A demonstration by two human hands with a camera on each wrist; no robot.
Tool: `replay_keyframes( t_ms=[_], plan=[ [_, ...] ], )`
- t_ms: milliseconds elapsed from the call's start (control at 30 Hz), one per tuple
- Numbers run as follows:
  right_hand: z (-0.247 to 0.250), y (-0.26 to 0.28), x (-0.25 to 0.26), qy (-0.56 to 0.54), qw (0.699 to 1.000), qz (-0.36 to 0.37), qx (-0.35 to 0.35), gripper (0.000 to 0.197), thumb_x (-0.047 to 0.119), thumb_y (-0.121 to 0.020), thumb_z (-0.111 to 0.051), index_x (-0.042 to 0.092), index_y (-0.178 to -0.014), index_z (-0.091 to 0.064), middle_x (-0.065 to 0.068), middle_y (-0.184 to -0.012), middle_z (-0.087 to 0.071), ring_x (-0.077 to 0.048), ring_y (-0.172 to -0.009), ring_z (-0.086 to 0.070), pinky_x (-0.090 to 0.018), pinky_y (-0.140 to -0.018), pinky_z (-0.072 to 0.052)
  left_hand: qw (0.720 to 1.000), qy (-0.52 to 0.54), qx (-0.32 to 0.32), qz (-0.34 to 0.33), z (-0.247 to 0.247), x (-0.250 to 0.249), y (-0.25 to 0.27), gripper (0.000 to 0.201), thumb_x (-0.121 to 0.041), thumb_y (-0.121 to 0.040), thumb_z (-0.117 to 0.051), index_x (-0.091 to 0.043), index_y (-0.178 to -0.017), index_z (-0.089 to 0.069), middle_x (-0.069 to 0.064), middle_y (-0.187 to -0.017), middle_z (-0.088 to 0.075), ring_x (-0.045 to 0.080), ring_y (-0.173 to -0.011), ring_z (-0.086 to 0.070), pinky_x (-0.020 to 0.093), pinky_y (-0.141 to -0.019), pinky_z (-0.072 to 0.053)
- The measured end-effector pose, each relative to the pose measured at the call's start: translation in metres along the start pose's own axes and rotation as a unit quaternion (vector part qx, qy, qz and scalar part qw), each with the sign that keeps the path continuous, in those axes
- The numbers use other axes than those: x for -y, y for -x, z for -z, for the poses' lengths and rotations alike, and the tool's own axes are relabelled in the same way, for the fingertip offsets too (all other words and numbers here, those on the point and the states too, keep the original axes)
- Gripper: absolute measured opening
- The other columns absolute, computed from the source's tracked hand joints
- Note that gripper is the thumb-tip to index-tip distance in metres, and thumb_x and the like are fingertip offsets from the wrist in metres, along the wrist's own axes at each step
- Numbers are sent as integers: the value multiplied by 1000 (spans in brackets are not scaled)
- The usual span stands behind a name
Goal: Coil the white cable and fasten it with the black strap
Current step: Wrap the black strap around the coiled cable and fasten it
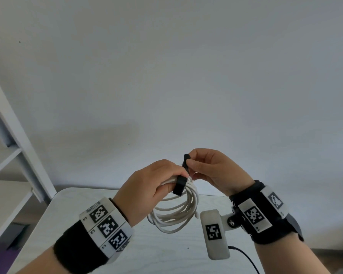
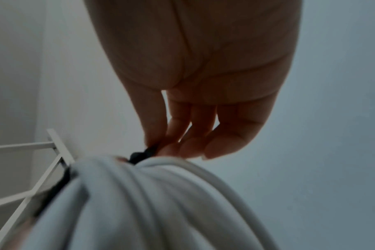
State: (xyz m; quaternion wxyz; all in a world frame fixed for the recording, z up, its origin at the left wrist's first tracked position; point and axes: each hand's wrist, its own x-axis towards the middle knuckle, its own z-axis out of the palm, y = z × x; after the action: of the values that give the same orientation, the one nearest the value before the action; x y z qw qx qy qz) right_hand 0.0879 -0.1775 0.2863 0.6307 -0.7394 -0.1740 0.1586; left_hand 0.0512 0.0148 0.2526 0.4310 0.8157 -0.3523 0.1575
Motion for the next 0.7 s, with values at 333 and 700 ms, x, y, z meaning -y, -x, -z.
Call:
replay_keyframes(
  t_ms=[333,700],
  plan=[
    [1,-9,20,138,983,29,-118,23,6,-87,-55,14,-66,-58,8,-60,-63,-4,-57,-55,-20,-61,-47,999,-15,-40,-8,6,-7,-7,22,-24,-84,-48,-28,-103,-59,-20,-109,-51,1,-99,-56,18,-83,-47],
    [1,-8,38,227,956,83,-166,14,5,-84,-59,8,-70,-62,2,-62,-63,-10,-59,-53,-26,-64,-43,997,6,-51,48,2,-20,-5,24,-27,-88,-49,-19,-105,-63,-13,-107,-50,-11,-78,-53,0,-63,-37]
  ],
)
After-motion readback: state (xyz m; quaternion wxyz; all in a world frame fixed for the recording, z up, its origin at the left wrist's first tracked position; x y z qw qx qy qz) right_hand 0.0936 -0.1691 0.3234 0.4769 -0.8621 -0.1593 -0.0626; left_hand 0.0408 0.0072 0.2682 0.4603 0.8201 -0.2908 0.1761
